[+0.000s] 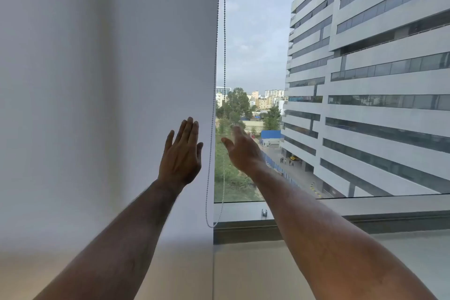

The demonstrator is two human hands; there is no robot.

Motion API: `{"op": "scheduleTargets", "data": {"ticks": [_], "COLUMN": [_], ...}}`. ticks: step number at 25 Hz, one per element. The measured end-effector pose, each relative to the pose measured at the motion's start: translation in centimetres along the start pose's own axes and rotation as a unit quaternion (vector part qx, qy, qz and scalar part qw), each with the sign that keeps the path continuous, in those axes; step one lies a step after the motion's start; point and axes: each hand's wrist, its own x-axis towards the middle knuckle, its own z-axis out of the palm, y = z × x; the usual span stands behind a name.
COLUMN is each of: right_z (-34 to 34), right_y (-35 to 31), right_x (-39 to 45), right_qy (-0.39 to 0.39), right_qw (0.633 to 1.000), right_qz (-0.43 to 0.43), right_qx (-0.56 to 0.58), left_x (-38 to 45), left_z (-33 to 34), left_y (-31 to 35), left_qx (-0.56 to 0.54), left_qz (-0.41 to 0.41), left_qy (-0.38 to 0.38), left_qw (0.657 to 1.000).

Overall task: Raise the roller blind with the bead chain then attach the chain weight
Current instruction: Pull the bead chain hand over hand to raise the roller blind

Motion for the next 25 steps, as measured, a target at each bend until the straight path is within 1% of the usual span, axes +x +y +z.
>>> {"op": "scheduleTargets", "data": {"ticks": [3, 7, 11, 13, 14, 16, 17, 19, 22, 25], "right_z": [1.6, 3.2, 3.7, 3.7, 3.6, 3.3, 3.1, 2.9, 2.9, 2.5], "right_y": [-1.5, -2.9, -2.7, -2.5, -2.5, -2.5, -2.6, -2.9, -3.3, -3.8], "right_x": [1.2, 1.7, 1.7, 1.2, 0.8, 0.0, -0.5, -1.4, -3.1, -4.6], "right_qy": [-0.036, -0.051, -0.015, 0.006, 0.01, 0.014, 0.015, 0.008, -0.004, 0.007], "right_qw": [0.988, 0.96, 0.942, 0.942, 0.943, 0.943, 0.943, 0.946, 0.948, 0.94], "right_qz": [0.06, 0.117, 0.119, 0.104, 0.098, 0.093, 0.09, 0.083, 0.068, 0.06], "right_qx": [0.136, 0.25, 0.313, 0.318, 0.319, 0.32, 0.319, 0.313, 0.31, 0.336], "left_x": [0.2, 0.0, 0.2, 0.5, 0.8, 1.6, 2.1, 3.5, 5.7, 7.5], "left_z": [0.5, 0.9, 1.1, 1.2, 1.2, 1.0, 0.7, -0.1, -1.6, -3.0], "left_y": [-0.1, -0.4, -0.4, 0.0, 0.4, 1.5, 2.3, 4.0, 6.2, 7.7], "left_qx": [0.006, 0.002, -0.017, -0.034, -0.045, -0.086, -0.116, -0.204, -0.343, -0.463], "left_qz": [-0.006, -0.008, -0.02, -0.026, -0.036, -0.078, -0.106, -0.16, -0.202, -0.241], "left_qy": [-0.013, -0.03, -0.029, -0.019, -0.007, 0.041, 0.068, 0.094, 0.09, 0.084], "left_qw": [1.0, 1.0, 0.999, 0.999, 0.998, 0.992, 0.985, 0.961, 0.913, 0.849]}}
